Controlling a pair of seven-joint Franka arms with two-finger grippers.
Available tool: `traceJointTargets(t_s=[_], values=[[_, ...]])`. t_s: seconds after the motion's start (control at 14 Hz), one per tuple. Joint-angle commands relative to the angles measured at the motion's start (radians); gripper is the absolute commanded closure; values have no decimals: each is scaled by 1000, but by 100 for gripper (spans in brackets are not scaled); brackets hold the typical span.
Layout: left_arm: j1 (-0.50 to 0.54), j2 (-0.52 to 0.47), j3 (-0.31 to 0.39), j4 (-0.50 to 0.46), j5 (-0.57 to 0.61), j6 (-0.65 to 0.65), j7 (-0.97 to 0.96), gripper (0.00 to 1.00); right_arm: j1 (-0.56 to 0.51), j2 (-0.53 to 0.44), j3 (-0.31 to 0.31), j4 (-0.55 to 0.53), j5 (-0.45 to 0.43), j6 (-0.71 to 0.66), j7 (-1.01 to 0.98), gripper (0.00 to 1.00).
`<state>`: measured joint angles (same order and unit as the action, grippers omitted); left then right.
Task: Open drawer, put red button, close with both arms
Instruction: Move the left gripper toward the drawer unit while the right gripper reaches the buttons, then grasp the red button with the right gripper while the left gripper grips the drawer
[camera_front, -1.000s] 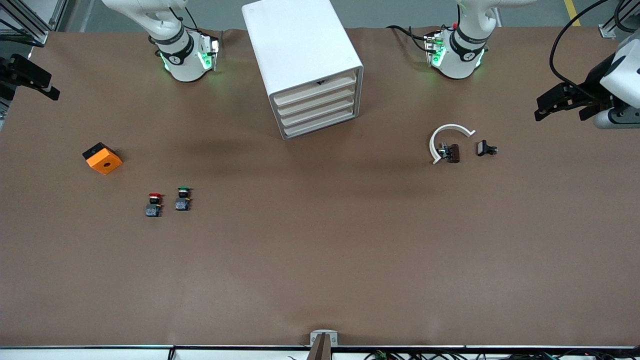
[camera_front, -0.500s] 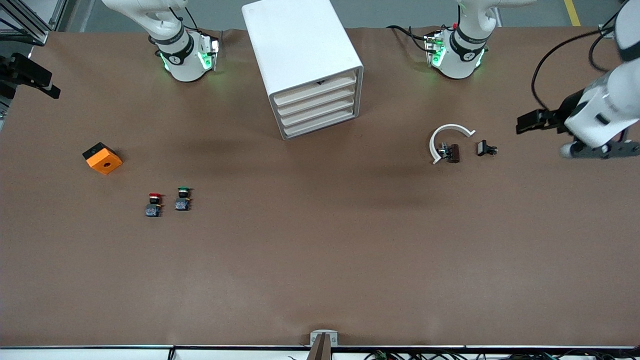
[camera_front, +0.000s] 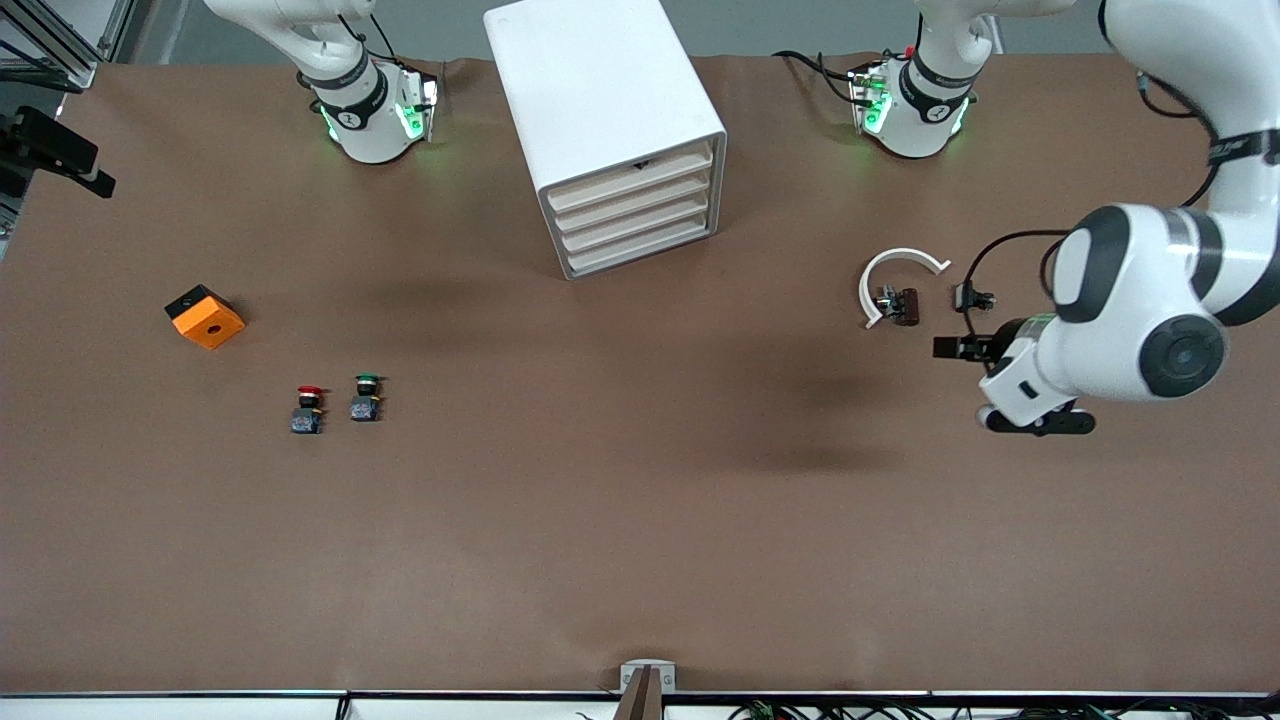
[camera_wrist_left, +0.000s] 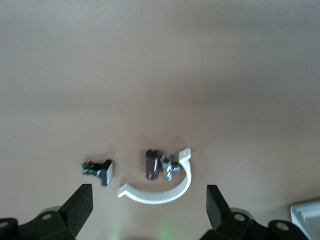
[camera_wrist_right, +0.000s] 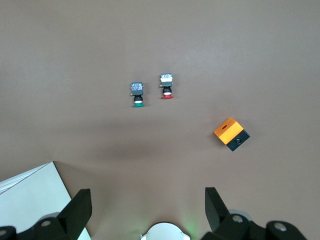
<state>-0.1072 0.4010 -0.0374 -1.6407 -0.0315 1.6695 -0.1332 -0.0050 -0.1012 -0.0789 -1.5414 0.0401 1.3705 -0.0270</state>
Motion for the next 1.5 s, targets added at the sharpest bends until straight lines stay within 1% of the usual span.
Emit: traceJointTargets(t_s=[0.0, 0.07, 0.14, 0.21, 0.36, 0.5, 0.57, 0.71, 0.86, 1.0, 1.14, 1.21, 1.43], values=[[-20, 56, -10, 38, 18, 39, -123, 0, -9, 109, 2, 20, 9, -1, -13, 0], [-38, 67, -18, 39, 7, 41, -173, 0, -7, 130, 2, 20, -3, 19, -14, 0], [-43, 73, -25, 42, 7, 41, -225, 0, -9, 179, 1, 20, -6, 50, -13, 0], [-48, 91, -45, 50, -23, 41, -287, 0, -15, 213, 1, 23, 0, 64, -21, 0], [-49, 131, -55, 85, -140, 36, -418, 0, -47, 239, 2, 23, 3, 94, -39, 0], [-83, 150, -67, 96, -203, 30, -570, 0, -33, 241, 4, 23, -6, 108, -27, 0], [-95, 160, -71, 98, -238, 29, -673, 0, -33, 242, 4, 14, -3, 142, -22, 0], [-124, 191, -85, 134, -309, 29, -871, 0, -20, 254, 5, -25, -2, 209, -21, 0], [-126, 228, -125, 180, -330, 27, -1093, 0, -13, 256, 5, -107, -2, 325, 5, 0], [-126, 263, -160, 194, -340, -3, -1334, 0, -10, 258, 5, -193, -2, 428, 35, 0], [-126, 295, -193, 211, -343, -80, -1457, 0, -10, 256, 5, -288, -2, 549, 33, 0], [-124, 308, -206, 217, -367, -121, -1518, 0, -9, 258, 5, -336, -2, 615, 33, 0], [-127, 321, -211, 219, -491, -163, -1620, 0, -1, 277, 8, -460, -2, 807, 33, 0]])
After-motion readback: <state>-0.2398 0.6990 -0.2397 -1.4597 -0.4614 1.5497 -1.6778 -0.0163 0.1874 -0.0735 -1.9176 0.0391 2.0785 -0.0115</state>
